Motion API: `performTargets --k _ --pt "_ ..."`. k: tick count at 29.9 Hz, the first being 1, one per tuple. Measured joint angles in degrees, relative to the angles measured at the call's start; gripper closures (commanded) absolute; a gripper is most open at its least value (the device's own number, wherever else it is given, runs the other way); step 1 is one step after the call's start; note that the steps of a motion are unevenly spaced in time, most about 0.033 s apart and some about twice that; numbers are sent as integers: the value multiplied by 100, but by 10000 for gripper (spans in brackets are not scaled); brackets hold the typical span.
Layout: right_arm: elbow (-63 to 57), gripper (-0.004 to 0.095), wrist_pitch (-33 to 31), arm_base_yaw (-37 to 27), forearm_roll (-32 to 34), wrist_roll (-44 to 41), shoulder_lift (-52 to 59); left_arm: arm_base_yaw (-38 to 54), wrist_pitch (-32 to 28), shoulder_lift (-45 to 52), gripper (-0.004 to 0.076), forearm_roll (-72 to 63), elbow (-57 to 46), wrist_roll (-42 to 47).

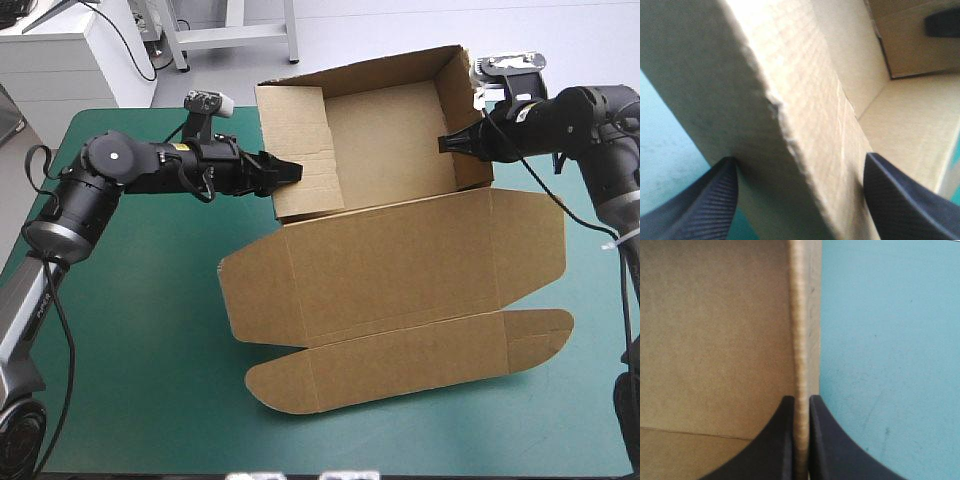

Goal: Fold the box

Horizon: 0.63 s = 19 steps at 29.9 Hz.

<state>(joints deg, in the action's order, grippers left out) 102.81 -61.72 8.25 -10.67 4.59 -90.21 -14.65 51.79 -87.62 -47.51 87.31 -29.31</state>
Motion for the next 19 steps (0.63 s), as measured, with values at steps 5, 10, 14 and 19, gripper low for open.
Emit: performTargets --k 5,10,14,19 --pt "0 925 43 6 -84 -91 -6 -574 -237 -39 269 1645 553 1363" --pt "0 925 77 6 -86 -171 -6 -911 -268 -155 337 2644 974 2261" --pt "0 925 102 6 -90 -217 -27 -1124 -208 -284 375 3247 1168 2635" --pt "-7 925 81 6 -103 -217 -116 -1146 -120 -457 495 3472 1233 2769"
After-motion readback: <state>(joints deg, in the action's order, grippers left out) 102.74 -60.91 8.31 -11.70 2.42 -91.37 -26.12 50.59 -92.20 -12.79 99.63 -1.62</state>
